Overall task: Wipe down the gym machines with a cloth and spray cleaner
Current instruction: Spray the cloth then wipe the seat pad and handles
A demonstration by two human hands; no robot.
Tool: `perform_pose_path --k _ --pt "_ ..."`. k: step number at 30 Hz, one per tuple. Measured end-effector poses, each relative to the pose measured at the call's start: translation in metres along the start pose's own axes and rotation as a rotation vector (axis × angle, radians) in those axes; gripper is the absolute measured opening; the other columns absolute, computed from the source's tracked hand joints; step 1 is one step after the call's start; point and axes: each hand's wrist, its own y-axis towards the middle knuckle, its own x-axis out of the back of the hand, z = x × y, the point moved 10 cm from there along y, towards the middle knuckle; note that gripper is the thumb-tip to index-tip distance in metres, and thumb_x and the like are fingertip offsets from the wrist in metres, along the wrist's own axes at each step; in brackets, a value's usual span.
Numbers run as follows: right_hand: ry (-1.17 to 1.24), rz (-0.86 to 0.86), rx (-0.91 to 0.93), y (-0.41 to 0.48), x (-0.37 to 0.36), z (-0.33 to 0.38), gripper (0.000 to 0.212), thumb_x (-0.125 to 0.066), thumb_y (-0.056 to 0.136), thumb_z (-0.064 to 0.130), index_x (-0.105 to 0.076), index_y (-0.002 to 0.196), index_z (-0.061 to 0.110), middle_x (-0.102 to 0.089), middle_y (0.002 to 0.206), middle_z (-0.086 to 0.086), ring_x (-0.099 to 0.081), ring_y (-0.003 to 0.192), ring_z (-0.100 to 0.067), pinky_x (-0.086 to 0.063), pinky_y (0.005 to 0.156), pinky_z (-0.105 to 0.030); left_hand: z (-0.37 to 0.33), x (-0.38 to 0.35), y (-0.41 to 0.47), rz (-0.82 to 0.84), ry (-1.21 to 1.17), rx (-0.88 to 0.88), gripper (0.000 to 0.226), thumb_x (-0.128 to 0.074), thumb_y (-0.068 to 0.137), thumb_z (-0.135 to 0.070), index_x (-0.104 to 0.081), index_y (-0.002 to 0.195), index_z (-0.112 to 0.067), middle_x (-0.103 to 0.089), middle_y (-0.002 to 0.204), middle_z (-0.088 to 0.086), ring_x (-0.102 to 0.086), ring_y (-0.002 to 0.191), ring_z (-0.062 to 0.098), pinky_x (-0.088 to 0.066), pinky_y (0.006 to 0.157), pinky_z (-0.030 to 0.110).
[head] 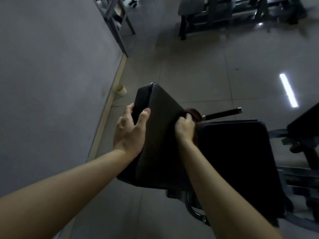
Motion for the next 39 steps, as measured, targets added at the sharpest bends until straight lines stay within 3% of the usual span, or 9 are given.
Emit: perform_pose_path --k 3,8,11,14,20,22,31,35,39 --pt "0.122 0.190 0.448 -0.061 -0.023 0.088 0.051 -0.040 0.098 0.023 -0.044 0.148 0.015 -0.039 0.151 -0.008 -0.043 0.136 -0.024 -0.036 0.115 -0.041 -0.003 0.000 -0.003 -0.011 -0.014 0.001 0.085 -0.039 0.077 -0.079 -0.039 0.151 -0.037 -0.054 0.141 0.000 -0.055 0.123 0.020 -0.047 0.103 0.048" --pt "0.120 0.304 0.822 -0.051 -0.023 0.121 0.046 -0.042 0.098 0.011 -0.050 0.143 0.017 -0.046 0.148 -0.001 -0.042 0.139 -0.012 -0.037 0.115 -0.028 -0.001 0.001 0.001 0.004 -0.019 0.004 0.080 -0.046 0.079 -0.057 -0.035 0.154 -0.034 -0.048 0.144 -0.001 -0.049 0.122 0.014 -0.045 0.099 0.041" --pt "0.154 0.167 0.588 0.024 -0.014 0.071 0.037 -0.041 0.093 0.017 -0.063 0.121 0.010 -0.065 0.117 -0.006 -0.059 0.105 -0.014 -0.047 0.091 -0.031 0.002 0.000 0.000 -0.003 -0.013 0.001 0.079 -0.049 0.078 -0.051 -0.033 0.154 -0.037 -0.048 0.143 -0.003 -0.051 0.121 0.016 -0.048 0.100 0.047" --pt "0.050 0.112 0.340 0.075 0.000 0.003 0.034 -0.039 0.091 0.025 -0.064 0.111 0.014 -0.063 0.100 -0.007 -0.054 0.088 -0.017 -0.037 0.074 -0.029 0.006 -0.002 0.001 0.010 -0.011 0.010 0.080 -0.050 0.078 -0.051 -0.030 0.154 -0.040 -0.046 0.144 -0.005 -0.051 0.120 0.015 -0.050 0.100 0.048" --pt "-0.092 -0.076 -0.396 0.114 0.043 -0.126 0.043 -0.038 0.105 0.018 -0.047 0.143 -0.001 -0.052 0.142 -0.023 -0.052 0.129 -0.039 -0.040 0.104 -0.037 0.006 -0.004 0.001 0.011 -0.001 0.010 0.080 -0.050 0.077 -0.052 -0.031 0.154 -0.038 -0.047 0.142 -0.004 -0.051 0.119 0.014 -0.050 0.098 0.045" --pt "-0.091 -0.103 -0.439 0.100 0.038 -0.116 0.044 -0.041 0.104 0.021 -0.048 0.143 0.002 -0.051 0.143 -0.022 -0.053 0.128 -0.038 -0.041 0.105 -0.039 0.009 -0.005 0.002 0.023 -0.008 0.022 0.079 -0.049 0.076 -0.057 -0.031 0.152 -0.041 -0.051 0.138 -0.003 -0.054 0.116 0.016 -0.052 0.096 0.048" --pt "0.087 0.154 0.397 -0.040 -0.021 0.098 0.040 -0.043 0.103 0.021 -0.049 0.142 0.014 -0.051 0.139 -0.009 -0.052 0.126 -0.023 -0.039 0.112 -0.040 0.000 -0.001 -0.002 0.021 -0.049 0.032 0.074 -0.034 0.083 -0.060 -0.038 0.153 -0.035 -0.054 0.141 0.006 -0.052 0.122 0.022 -0.043 0.094 0.042" --pt "0.036 0.217 0.706 -0.148 -0.013 0.104 0.043 -0.043 0.105 0.015 -0.046 0.148 0.015 -0.037 0.156 0.000 -0.034 0.144 -0.009 -0.025 0.114 -0.012 -0.004 0.004 -0.005 0.009 -0.095 0.033 0.083 -0.029 0.079 -0.070 -0.044 0.152 -0.032 -0.059 0.141 0.004 -0.054 0.128 0.022 -0.043 0.105 0.045" --pt "0.012 0.293 0.808 -0.216 -0.010 0.065 0.044 -0.039 0.106 0.020 -0.043 0.150 0.017 -0.032 0.159 0.005 -0.029 0.148 -0.010 -0.030 0.120 -0.034 -0.003 0.003 -0.006 0.031 -0.130 0.024 0.084 -0.027 0.079 -0.074 -0.045 0.150 -0.032 -0.064 0.132 0.002 -0.058 0.122 0.020 -0.046 0.104 0.051"
